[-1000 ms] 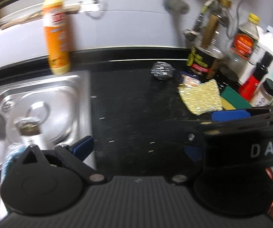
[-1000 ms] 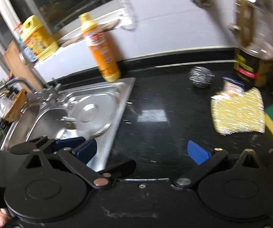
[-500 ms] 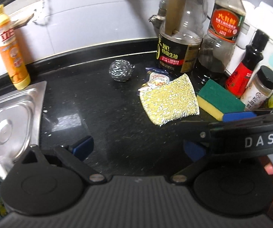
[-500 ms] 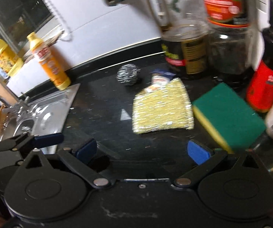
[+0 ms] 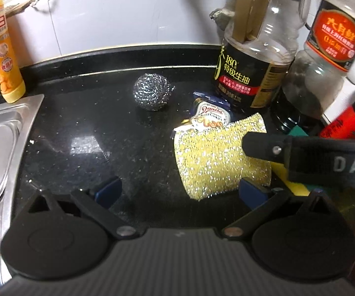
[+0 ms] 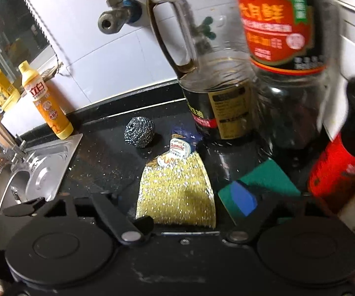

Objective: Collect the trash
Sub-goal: 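Move both tools from the bin to the yellow scouring pad on the counter, then close both tools together on the yellow scouring pad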

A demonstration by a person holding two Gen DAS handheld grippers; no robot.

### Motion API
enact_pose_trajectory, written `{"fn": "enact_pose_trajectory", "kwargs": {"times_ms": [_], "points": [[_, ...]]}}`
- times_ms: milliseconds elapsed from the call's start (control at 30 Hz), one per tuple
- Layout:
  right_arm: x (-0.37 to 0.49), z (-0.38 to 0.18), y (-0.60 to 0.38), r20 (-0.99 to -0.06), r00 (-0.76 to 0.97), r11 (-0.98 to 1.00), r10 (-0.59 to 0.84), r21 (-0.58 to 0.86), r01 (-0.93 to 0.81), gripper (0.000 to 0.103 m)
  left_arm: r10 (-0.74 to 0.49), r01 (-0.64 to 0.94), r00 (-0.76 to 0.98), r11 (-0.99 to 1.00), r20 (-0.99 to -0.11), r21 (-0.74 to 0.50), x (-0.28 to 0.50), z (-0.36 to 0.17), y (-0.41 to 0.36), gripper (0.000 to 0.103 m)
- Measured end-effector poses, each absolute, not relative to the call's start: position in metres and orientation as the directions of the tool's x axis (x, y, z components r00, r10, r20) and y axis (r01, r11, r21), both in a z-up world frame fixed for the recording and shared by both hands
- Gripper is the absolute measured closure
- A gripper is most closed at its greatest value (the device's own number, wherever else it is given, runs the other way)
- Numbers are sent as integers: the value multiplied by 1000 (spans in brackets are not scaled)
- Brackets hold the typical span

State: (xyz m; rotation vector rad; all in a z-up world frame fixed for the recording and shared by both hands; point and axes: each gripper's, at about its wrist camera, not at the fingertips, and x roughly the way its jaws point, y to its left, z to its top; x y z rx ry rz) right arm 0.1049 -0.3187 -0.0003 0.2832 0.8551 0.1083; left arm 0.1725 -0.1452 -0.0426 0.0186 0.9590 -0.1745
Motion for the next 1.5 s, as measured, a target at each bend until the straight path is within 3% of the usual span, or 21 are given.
{"fn": "enact_pose_trajectory", "kwargs": {"times_ms": [267,400,500,733,967,1000,1167,1333,1500], "points": [[132,-18,-312,-746,636,969,197,247,-10,34,-125,160,551,986,-825,-43,188,-57,-157,0],[134,-27,-308,-762,607,964,226,263,-29,59,-132,166,541,985,-831,-48,192,-61,-158,2],[133,-34,-303,-768,594,962,239,270,-39,67,-151,182,529,981,-835,-62,192,-63,-159,12],[127,-44,-305,-778,578,955,246,295,-9,67,-182,207,520,975,-835,-83,187,-61,-161,24],[123,-46,-300,-780,574,953,248,302,-3,67,-184,201,507,975,-842,-92,185,-59,-154,24],[122,-45,-299,-780,575,954,247,301,-1,67,-186,202,507,975,-842,-93,185,-58,-153,26],[119,-43,-295,-773,574,943,270,333,5,72,-188,247,531,967,-826,-61,176,-49,-156,65],[110,-35,-285,-759,576,932,303,362,-13,84,-183,250,539,967,-823,-51,168,-43,-150,76],[99,-20,-271,-737,596,925,320,379,-27,86,-190,239,563,969,-804,-62,155,-29,-134,77]]}}
